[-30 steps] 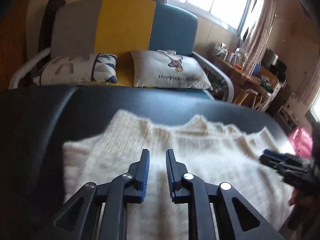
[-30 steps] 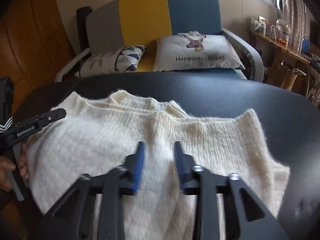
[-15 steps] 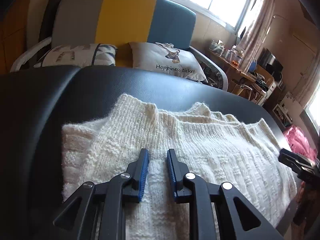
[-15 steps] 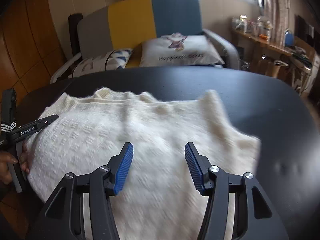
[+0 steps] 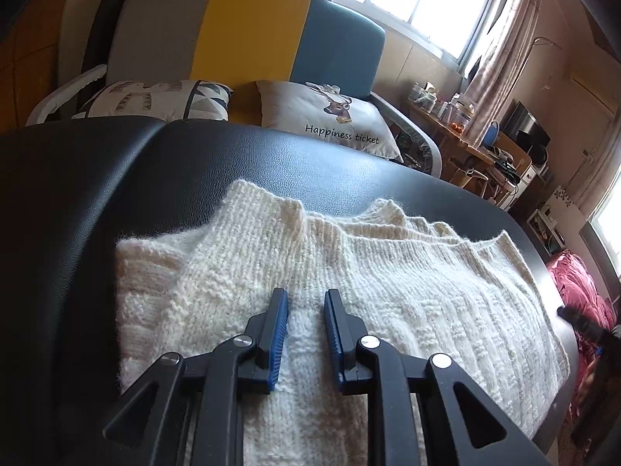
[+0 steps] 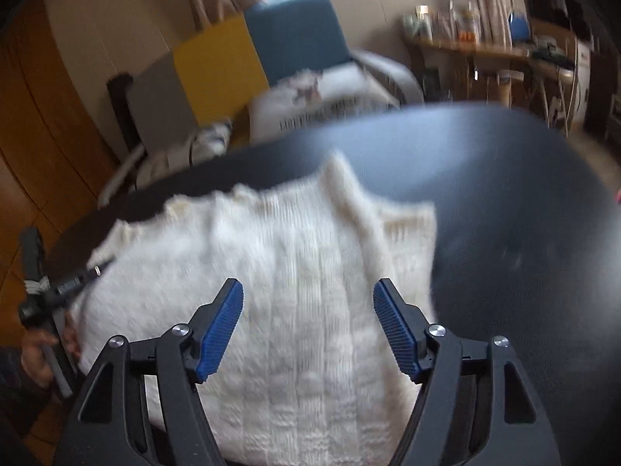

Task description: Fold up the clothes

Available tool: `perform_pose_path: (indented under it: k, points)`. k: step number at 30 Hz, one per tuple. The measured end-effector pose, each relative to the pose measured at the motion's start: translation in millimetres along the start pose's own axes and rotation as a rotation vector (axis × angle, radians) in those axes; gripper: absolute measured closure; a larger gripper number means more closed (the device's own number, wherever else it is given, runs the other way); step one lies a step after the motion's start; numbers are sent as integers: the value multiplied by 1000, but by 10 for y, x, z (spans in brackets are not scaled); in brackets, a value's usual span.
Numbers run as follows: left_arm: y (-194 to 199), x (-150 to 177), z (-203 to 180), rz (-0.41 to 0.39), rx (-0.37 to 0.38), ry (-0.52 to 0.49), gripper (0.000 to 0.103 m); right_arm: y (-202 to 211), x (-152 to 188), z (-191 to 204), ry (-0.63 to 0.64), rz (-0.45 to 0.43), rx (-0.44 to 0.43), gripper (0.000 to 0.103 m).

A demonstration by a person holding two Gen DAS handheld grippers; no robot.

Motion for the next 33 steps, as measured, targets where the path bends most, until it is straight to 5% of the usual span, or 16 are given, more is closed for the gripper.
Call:
perform_pose_path:
  k: [3, 9, 14, 17, 21, 24, 27, 33]
  points:
    - [4, 6, 0, -1, 2, 3, 84, 10, -156, 14, -35, -15, -78, 19]
    - [4, 10, 8, -3, 10, 10, 84, -353, -309, 69, -53, 123, -129, 19]
    - [6, 8, 18, -4, 13, 11, 84, -626, -287, -37, 84, 137, 84, 29]
    - [7, 8, 17, -4, 14, 13, 84, -795, -180, -67, 116, 204, 119, 57]
    - [24, 11, 12, -3, 8, 11, 84, -665, -231, -97, 82, 180, 85, 98]
    - [33, 24, 8, -9, 11, 9, 84, -425, -327, -132, 79, 116, 90, 98]
    - [19, 9, 21, -4, 17, 16, 83, -493, -253, -288, 97, 159, 186, 97]
    - [21, -23, 5, 12, -4, -15, 83, -678, -41, -441, -44, 217, 69, 90]
Point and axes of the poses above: each gripper's, at about its wrist camera, not at the fingertips, and y roughly against the way its jaws point, z to its left, x to its underside, the point moved 7 cm from there along -y, roughly the way its jaws point, and after that the axes turned 4 degrees about x, right-handed, at the moved point
